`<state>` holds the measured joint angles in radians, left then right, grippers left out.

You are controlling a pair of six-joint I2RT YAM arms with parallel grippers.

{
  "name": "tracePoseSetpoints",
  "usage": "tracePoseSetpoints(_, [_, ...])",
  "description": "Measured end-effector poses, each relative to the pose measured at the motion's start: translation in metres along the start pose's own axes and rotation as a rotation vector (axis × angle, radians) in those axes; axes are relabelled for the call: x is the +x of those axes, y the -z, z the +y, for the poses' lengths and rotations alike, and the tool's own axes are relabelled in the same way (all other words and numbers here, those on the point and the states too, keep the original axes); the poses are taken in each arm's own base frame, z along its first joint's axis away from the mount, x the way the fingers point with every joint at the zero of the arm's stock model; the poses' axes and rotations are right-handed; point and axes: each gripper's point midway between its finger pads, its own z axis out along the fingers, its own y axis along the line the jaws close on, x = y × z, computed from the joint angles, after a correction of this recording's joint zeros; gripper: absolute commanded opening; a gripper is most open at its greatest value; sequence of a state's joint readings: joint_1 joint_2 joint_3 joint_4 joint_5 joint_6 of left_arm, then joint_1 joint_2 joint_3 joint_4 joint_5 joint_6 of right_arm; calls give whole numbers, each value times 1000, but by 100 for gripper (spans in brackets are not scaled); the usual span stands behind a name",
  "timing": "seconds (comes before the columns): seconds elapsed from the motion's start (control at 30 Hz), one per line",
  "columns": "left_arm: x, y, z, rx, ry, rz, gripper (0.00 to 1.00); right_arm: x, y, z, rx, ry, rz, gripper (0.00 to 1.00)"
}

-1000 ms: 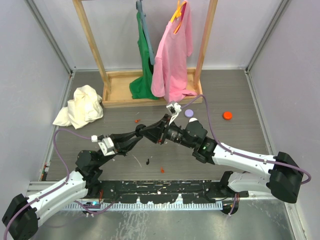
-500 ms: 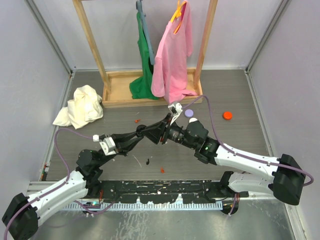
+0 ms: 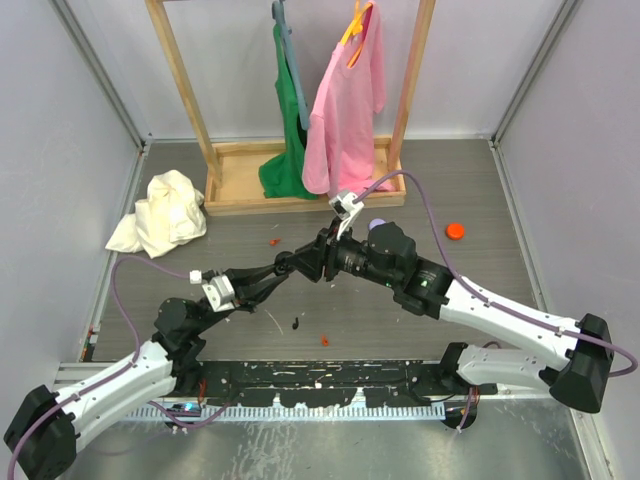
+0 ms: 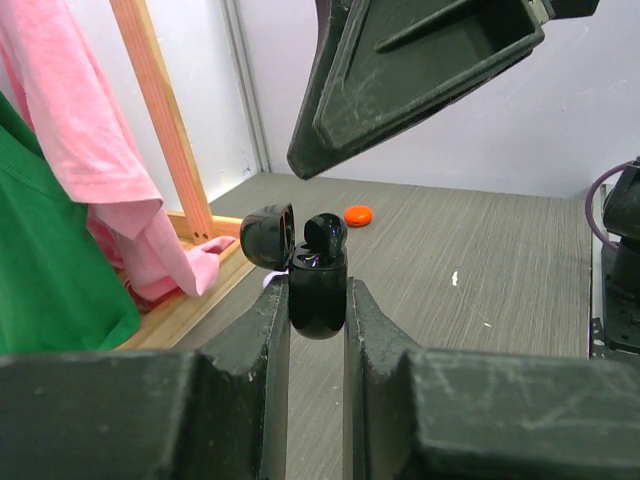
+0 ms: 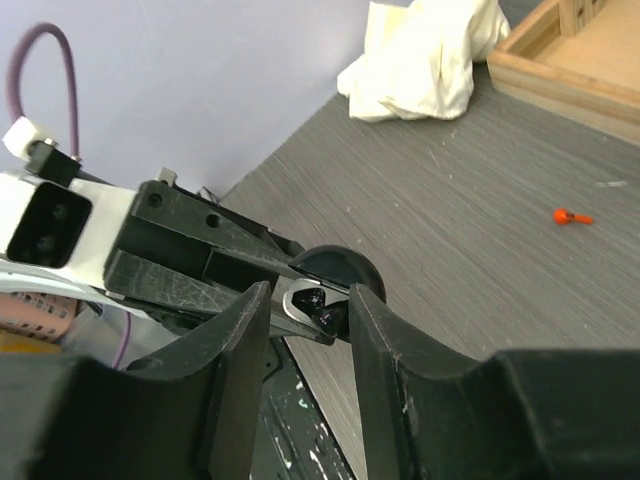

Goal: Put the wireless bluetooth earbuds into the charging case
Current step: Place the earbud in the charging case.

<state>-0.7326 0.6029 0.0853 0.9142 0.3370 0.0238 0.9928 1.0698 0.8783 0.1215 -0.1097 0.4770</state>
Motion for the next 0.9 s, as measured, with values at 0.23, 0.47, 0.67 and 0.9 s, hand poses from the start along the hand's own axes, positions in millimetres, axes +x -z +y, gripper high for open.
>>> tracePoseSetpoints(0.23, [2,0,-1,4,1,8,0,26,-7,-13,56,-18,117,33])
tracePoseSetpoints(0.47, [5,1,-2,11,-3,20,0,36,-8,-14,55,-27,177,23])
tracePoseSetpoints(0.67, [5,1,-8,46,-3,20,0,35,-7,-7,7,25,201,20])
tracePoseSetpoints(0.9, [1,0,-18,106,6,15,0,36,0,1,-85,143,263,20])
